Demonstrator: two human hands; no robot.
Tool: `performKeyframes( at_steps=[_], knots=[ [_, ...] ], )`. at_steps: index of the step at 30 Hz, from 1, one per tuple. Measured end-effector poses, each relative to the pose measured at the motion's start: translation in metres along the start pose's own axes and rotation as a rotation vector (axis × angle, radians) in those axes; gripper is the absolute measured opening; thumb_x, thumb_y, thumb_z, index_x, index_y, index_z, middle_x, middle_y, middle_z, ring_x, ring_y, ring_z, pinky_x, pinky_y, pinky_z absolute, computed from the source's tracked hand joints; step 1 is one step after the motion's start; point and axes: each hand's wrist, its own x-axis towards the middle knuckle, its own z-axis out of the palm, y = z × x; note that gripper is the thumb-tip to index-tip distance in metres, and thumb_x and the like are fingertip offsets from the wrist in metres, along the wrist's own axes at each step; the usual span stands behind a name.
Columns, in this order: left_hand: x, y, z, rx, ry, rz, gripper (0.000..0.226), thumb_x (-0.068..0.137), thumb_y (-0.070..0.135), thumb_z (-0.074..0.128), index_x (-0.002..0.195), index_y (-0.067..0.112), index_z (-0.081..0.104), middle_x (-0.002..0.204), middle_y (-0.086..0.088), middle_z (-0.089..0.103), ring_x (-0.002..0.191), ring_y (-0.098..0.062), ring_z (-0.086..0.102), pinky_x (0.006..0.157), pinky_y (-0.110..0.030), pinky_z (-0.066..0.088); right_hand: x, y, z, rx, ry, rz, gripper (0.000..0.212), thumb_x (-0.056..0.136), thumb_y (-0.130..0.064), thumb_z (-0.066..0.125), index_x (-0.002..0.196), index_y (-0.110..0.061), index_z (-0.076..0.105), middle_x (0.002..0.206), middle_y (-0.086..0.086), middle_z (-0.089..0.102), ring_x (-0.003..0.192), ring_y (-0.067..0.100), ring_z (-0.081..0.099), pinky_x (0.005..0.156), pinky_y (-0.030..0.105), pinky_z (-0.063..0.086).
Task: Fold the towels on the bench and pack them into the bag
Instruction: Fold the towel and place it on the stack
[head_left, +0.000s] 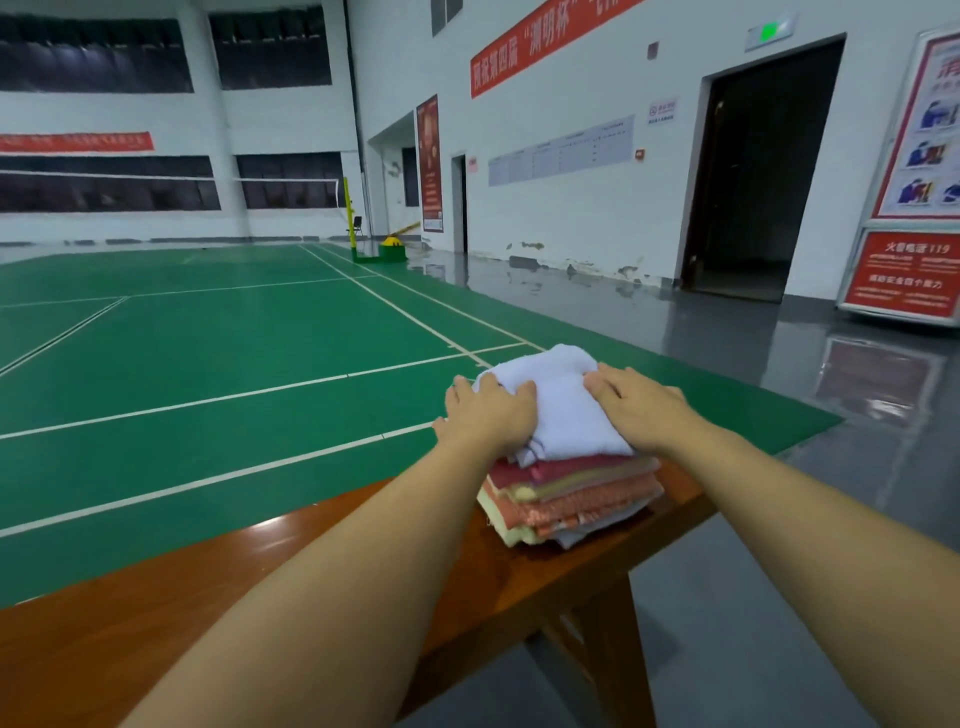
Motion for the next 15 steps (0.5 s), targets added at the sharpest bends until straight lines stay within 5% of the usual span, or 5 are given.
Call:
performKeyframes(
  at_steps=[10, 15],
  knots=[
    [-0.023, -0.022, -0.046, 0.101, 0.229, 0.061, 0.078, 0.101, 0.066, 0.025, 0.162, 0.019, 0.013, 0.169, -0.012, 0.006, 0.156, -0.03, 0.007, 0.123, -0.051, 0.012, -0.01, -0.061, -0.03, -0.043, 0.139, -0.263, 0.055, 0.105, -0.056, 0.028, 0.153, -0.031, 0.039, 0.164, -0.007, 0.029, 0.151, 0.017, 0.026, 0.122, 0.043, 0.023],
    [-0.048, -0.079, -0.087, 0.161, 0.285, -0.012, 0.072, 0.101, 0.063, 0.028, 0.155, 0.015, 0.031, 0.156, -0.016, 0.037, 0.142, -0.038, 0.036, 0.114, -0.052, 0.032, -0.021, -0.137, -0.005, 0.03, 0.119, -0.402, 0.056, 0.105, -0.056, 0.03, 0.153, -0.029, 0.041, 0.162, -0.006, 0.034, 0.148, 0.016, 0.032, 0.12, 0.04, 0.028]
  ],
)
